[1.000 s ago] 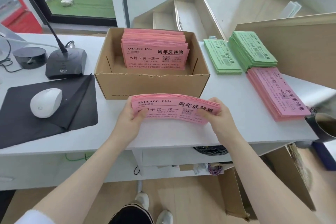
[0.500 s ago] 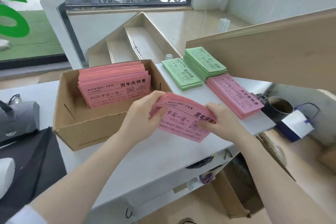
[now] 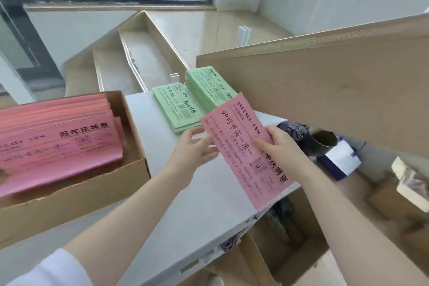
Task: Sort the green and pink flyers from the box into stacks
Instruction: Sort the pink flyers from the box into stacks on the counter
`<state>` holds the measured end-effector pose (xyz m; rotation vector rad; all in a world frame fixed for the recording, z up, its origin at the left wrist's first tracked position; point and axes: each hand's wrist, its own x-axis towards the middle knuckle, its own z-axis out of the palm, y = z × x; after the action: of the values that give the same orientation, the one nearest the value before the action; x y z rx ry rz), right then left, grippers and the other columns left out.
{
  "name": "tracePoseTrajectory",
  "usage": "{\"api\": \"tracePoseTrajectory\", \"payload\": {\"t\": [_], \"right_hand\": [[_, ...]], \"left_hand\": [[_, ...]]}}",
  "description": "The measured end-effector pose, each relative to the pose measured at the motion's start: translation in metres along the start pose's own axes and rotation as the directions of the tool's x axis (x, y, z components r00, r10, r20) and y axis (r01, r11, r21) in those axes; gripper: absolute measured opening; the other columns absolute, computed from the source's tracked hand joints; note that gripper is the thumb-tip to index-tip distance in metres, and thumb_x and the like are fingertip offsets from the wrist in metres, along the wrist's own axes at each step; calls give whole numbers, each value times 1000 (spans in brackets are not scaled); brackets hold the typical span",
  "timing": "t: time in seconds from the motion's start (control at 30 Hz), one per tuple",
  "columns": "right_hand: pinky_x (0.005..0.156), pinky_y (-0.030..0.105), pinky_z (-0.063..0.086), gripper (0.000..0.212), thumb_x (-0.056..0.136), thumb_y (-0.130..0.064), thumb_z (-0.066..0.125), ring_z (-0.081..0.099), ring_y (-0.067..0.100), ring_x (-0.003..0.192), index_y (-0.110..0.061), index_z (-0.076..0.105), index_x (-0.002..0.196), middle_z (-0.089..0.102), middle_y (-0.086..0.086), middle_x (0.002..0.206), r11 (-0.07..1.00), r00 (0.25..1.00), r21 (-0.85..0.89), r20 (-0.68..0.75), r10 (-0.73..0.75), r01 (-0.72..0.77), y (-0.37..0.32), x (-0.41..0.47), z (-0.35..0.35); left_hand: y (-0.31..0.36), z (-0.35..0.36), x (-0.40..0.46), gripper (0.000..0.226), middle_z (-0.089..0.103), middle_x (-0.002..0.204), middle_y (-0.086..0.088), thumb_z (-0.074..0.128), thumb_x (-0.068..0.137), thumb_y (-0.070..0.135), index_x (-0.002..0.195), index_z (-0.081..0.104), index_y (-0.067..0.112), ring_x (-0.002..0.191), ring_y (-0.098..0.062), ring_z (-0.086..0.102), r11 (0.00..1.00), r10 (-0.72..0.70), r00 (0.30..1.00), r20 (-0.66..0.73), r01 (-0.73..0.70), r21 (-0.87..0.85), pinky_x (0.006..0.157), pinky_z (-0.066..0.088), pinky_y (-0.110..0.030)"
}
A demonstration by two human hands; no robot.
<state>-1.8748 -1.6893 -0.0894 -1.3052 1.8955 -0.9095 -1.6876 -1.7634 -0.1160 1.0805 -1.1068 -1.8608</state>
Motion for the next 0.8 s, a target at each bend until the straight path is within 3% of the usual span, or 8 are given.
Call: {"api": "tracePoseTrajectory", "payload": {"t": [0.07,0.17,0.4,0.5,0.6,0.7,0.73,0.8], "right_hand": [[66,27,52,17,93,-27,53,69,8,80,-22,56,108,70,-7,99,995,996,52,0,90,-89,11,19,-13],[67,33,55,17,92,-29,55,69,13,79,-19,56,105,70,-4,95,984,985,38,-2,172,-171,25,49,-25],[67,29,51,11,89,-27,59,66,16,82,-17,57,90,69,1,95,974,976,-67,-29,214,-215,43,98,-31],[77,35,49,29,88,-36,56,61,20,92,-11,56,102,65,2,101,943,976,-250,-66,210,-219,58,113,-23],[80,35,46,35,88,-42,54,56,24,99,-11,59,102,58,7,109,891,986,-428,-131,106,-153,70,118,-17],[89,33,41,33,92,-35,49,51,22,110,-12,59,113,56,7,118,933,995,-348,-81,60,-85,77,120,-18],[91,33,43,30,95,-31,45,55,21,109,-13,58,115,59,6,118,971,993,-211,-28,113,-116,76,120,-19],[91,43,50,26,97,-25,40,63,27,102,-13,58,112,66,9,112,964,966,114,123,227,-241,74,119,-23]], "left_hand": [[-15,21,15,36,66,101,-9,55,92,10,125,43,13,84,-21,68,999,-49,997,57,48,24,77,56,-25],[-26,48,33,34,66,103,-12,52,91,1,121,52,17,83,-21,70,994,30,995,92,-40,103,71,57,-23],[-35,73,76,32,67,86,2,45,90,-3,114,59,14,59,-3,65,932,91,996,-24,-76,354,54,50,-15],[-44,74,93,26,69,95,-9,48,88,3,108,62,11,76,-20,68,880,109,987,-119,-40,474,69,57,-32],[-55,78,99,24,62,95,-5,54,84,11,107,62,15,87,-23,64,833,210,955,-211,-62,551,82,54,-44],[-68,84,93,49,41,129,8,49,92,21,138,34,25,112,-6,46,895,211,959,-188,-113,432,106,34,-30],[-70,87,88,55,33,137,14,46,94,24,144,22,28,120,0,38,947,159,976,-146,-109,303,110,27,-26],[-81,91,88,60,33,146,14,41,97,26,147,8,35,126,-2,41,998,59,997,-49,-59,7,106,37,-28]]}}
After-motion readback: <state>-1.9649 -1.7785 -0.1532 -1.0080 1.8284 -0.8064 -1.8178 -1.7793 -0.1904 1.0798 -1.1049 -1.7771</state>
